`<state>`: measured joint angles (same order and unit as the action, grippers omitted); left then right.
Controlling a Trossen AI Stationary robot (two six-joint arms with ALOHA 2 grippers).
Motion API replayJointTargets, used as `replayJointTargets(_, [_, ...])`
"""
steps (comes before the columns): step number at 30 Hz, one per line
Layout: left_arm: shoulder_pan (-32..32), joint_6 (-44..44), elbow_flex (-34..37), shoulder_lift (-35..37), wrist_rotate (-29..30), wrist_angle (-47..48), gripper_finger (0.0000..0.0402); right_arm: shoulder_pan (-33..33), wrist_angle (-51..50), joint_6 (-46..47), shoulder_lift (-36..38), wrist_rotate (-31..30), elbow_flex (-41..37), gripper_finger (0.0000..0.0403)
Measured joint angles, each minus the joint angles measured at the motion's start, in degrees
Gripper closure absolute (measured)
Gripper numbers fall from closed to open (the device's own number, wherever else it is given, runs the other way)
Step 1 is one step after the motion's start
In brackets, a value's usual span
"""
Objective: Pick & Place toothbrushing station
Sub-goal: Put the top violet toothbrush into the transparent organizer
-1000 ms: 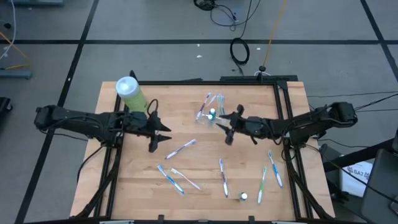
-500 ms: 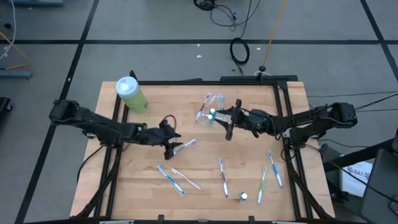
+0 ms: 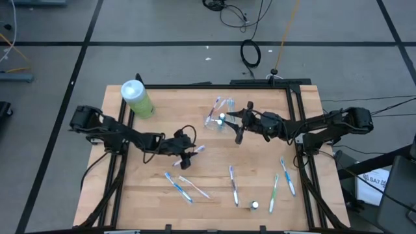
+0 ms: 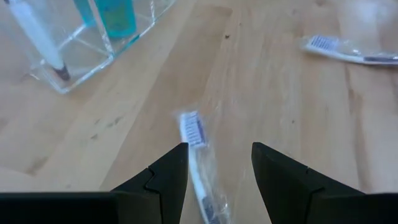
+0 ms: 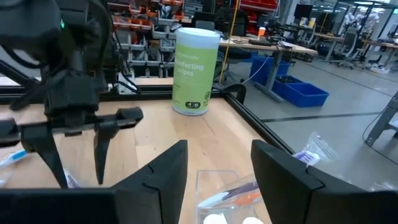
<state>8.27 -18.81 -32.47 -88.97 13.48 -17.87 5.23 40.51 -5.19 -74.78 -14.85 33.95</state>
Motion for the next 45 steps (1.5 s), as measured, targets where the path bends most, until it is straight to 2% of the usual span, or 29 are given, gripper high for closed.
replayJointTargets(4, [-0.05, -2.72, 0.00, -3.21, 2.62, -0.74, 0.0218, -0.02, 0.02, 0.00, 0.00, 0.01, 0.00, 0.0234])
replayJointTargets(10, [-0.11, -3.42, 0.00, -7.54, 1.55, -2.52, 0.0218, -0.04, 0.00, 0.00, 0.00, 0.00, 0.00, 0.0234])
replayJointTargets(16, [-0.11, -4.20, 0.00, -8.17, 1.47, -2.66, 0.0221, -0.04, 0.02, 0.00, 0.00, 0.01, 0.00, 0.0234])
replayJointTargets(19, [-0.27, -4.12, 0.00, -8.17, 1.88, -2.73, 0.0241, -0.04, 0.01, 0.00, 0.00, 0.02, 0.00, 0.0234])
replayJointTargets(34, [-4.20, -7.32, 0.00, -8.17, 1.68, -3.17, 0.0391, -0.07, 0.00, 0.00, 0.00, 0.01, 0.00, 0.0234])
replayJointTargets(39, [-4.79, -9.58, 0.02, -8.15, 2.02, -4.91, 0.0390, -0.07, 0.02, 0.00, 0.00, 0.02, 0.00, 0.0234])
replayJointTargets(45, [-4.84, -6.86, 0.02, -6.53, 3.33, -12.85, 0.0396, -0.07, 0.00, 0.00, 0.00, 0.01, 0.00, 0.0234])
